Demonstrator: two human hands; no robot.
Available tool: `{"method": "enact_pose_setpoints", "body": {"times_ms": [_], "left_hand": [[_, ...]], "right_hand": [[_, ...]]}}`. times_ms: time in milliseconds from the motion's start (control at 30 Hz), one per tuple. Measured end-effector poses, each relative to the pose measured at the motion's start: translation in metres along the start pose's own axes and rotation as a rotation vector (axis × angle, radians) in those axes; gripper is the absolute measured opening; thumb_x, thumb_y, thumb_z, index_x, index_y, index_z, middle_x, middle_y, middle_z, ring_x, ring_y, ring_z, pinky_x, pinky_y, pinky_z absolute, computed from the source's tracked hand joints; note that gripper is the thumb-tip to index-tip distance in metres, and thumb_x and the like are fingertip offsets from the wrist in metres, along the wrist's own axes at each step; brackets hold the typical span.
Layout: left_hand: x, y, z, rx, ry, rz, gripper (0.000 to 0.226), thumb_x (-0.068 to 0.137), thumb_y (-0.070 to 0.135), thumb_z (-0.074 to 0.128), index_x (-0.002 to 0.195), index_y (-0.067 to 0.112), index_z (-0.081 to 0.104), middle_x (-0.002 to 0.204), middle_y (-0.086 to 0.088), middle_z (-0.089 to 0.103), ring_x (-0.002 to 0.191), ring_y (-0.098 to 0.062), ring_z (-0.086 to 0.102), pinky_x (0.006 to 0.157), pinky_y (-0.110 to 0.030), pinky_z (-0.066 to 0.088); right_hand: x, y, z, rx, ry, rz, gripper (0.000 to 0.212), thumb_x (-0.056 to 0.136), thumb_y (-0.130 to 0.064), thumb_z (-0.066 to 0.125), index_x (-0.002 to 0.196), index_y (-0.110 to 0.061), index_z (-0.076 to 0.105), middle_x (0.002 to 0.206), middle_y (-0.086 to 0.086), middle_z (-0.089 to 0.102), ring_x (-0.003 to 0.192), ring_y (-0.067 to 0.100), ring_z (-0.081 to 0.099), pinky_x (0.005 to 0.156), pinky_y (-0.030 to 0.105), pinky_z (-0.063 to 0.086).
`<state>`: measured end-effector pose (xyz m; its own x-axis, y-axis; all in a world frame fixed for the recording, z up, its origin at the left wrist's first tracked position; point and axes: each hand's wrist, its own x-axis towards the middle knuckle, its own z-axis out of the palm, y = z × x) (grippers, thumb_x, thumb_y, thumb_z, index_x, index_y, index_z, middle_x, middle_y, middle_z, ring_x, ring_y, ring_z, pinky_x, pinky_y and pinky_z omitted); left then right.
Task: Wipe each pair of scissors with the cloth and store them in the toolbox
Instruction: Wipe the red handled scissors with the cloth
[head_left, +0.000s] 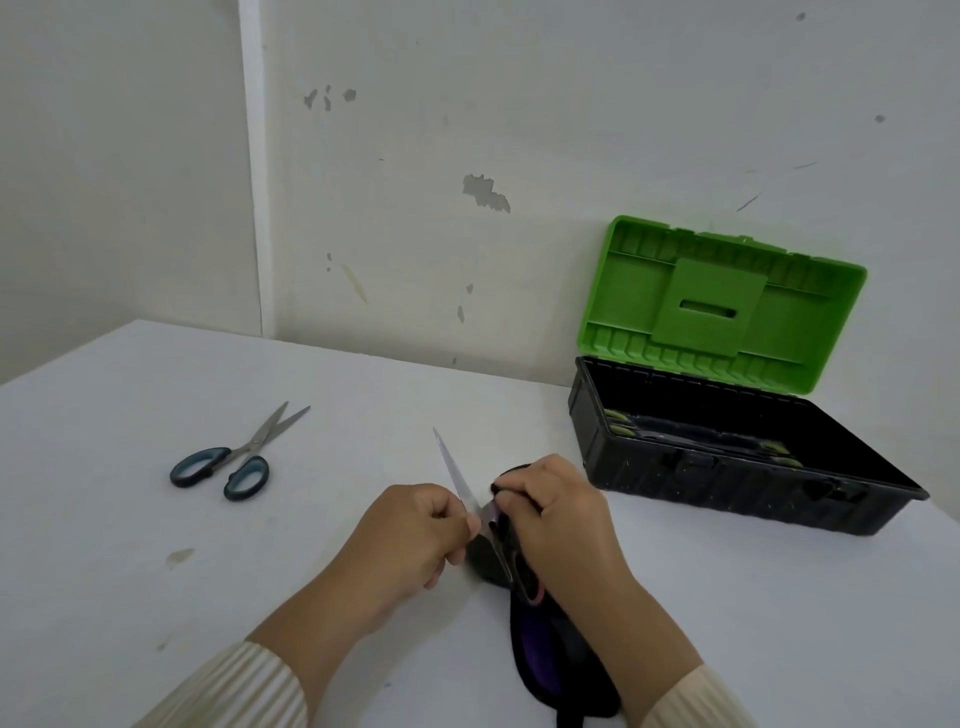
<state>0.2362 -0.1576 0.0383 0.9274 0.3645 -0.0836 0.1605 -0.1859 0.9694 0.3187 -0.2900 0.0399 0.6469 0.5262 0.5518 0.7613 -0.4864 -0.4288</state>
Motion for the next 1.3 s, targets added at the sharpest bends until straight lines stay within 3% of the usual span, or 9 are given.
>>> {"method": "enact_pose_setpoints", "body": {"times_ms": [233, 333, 433, 500, 700, 900, 1000, 1200, 1300], "left_hand": [[-0.001, 0.001, -0.001, 0.003, -0.005, 0.012, 0.027, 0.086, 0.016, 0.063, 0.06, 0.01, 0.057, 0.052, -0.001, 0.057, 0.033, -0.011, 0.036, 0.037, -0.016, 0.026], [-0.002, 0.003, -0.004, 0.006, -0.047, -0.007, 0.031, 0.087, 0.017, 0.063, 0.058, 0.009, 0.054, 0.042, 0.005, 0.053, 0.033, -0.01, 0.035, 0.036, -0.015, 0.026], [-0.004, 0.006, -0.006, -0.034, -0.086, -0.028, 0.031, 0.086, 0.017, 0.065, 0.057, 0.01, 0.054, 0.044, 0.003, 0.052, 0.035, -0.013, 0.034, 0.037, -0.017, 0.023], [-0.002, 0.006, -0.007, -0.046, -0.078, -0.035, 0.032, 0.086, 0.017, 0.065, 0.056, 0.011, 0.053, 0.044, 0.003, 0.052, 0.035, -0.014, 0.033, 0.037, -0.017, 0.023], [-0.004, 0.006, -0.006, 0.0, -0.029, -0.014, 0.031, 0.086, 0.016, 0.064, 0.057, 0.009, 0.054, 0.04, 0.004, 0.052, 0.031, -0.011, 0.034, 0.037, -0.018, 0.023], [-0.004, 0.004, -0.006, 0.013, -0.053, -0.017, 0.029, 0.086, 0.019, 0.065, 0.06, 0.01, 0.055, 0.051, -0.001, 0.057, 0.035, -0.012, 0.036, 0.035, -0.017, 0.025], [-0.002, 0.005, -0.009, -0.06, -0.044, -0.024, 0.028, 0.085, 0.017, 0.064, 0.059, 0.009, 0.058, 0.053, -0.006, 0.055, 0.035, -0.013, 0.036, 0.038, -0.02, 0.024], [0.003, 0.002, -0.014, -0.183, 0.017, -0.078, 0.018, 0.086, 0.012, 0.063, 0.076, -0.003, 0.065, 0.055, -0.004, 0.06, 0.035, -0.013, 0.039, 0.036, -0.019, 0.026], [0.004, 0.003, -0.018, -0.378, -0.003, -0.154, 0.011, 0.086, 0.01, 0.062, 0.077, 0.004, 0.066, 0.06, -0.008, 0.064, 0.039, -0.014, 0.044, 0.035, -0.019, 0.03]], "right_hand": [[-0.003, -0.003, 0.004, 0.046, -0.007, -0.029, 0.011, 0.08, -0.005, 0.064, 0.081, -0.012, 0.072, 0.08, -0.002, 0.061, 0.077, 0.007, 0.052, 0.07, 0.004, 0.038], [0.006, 0.018, -0.008, 0.082, 0.121, 0.208, 0.012, 0.08, -0.007, 0.065, 0.084, -0.015, 0.073, 0.086, -0.001, 0.062, 0.08, 0.005, 0.055, 0.074, -0.001, 0.033], [0.006, 0.037, -0.026, 0.229, 0.272, 0.473, 0.013, 0.083, -0.015, 0.063, 0.085, -0.026, 0.07, 0.091, -0.004, 0.063, 0.091, 0.012, 0.059, 0.081, 0.015, 0.04], [0.004, 0.029, -0.034, 0.363, 0.336, 0.464, 0.018, 0.081, -0.015, 0.065, 0.08, -0.033, 0.067, 0.092, -0.005, 0.067, 0.09, 0.01, 0.061, 0.084, 0.023, 0.046], [-0.007, -0.007, -0.006, 0.142, -0.088, -0.005, 0.011, 0.077, -0.015, 0.067, 0.083, -0.022, 0.074, 0.079, -0.004, 0.064, 0.082, 0.005, 0.056, 0.072, 0.007, 0.041], [0.004, 0.025, -0.019, 0.105, 0.125, 0.292, 0.013, 0.08, -0.012, 0.066, 0.087, -0.02, 0.073, 0.087, -0.004, 0.064, 0.078, -0.001, 0.054, 0.074, -0.003, 0.033], [0.003, 0.033, -0.03, 0.164, 0.163, 0.385, 0.022, 0.083, -0.007, 0.06, 0.091, -0.025, 0.071, 0.093, -0.004, 0.06, 0.082, 0.002, 0.054, 0.073, 0.005, 0.036], [0.0, 0.007, -0.03, 0.242, -0.383, 0.234, 0.013, 0.083, -0.027, 0.063, 0.076, -0.02, 0.071, 0.087, -0.004, 0.059, 0.082, 0.003, 0.056, 0.078, 0.018, 0.045], [0.0, 0.007, -0.026, 0.261, -0.398, 0.251, 0.015, 0.085, -0.028, 0.061, 0.078, -0.019, 0.07, 0.09, -0.005, 0.057, 0.081, 0.005, 0.056, 0.077, 0.019, 0.044]]}}
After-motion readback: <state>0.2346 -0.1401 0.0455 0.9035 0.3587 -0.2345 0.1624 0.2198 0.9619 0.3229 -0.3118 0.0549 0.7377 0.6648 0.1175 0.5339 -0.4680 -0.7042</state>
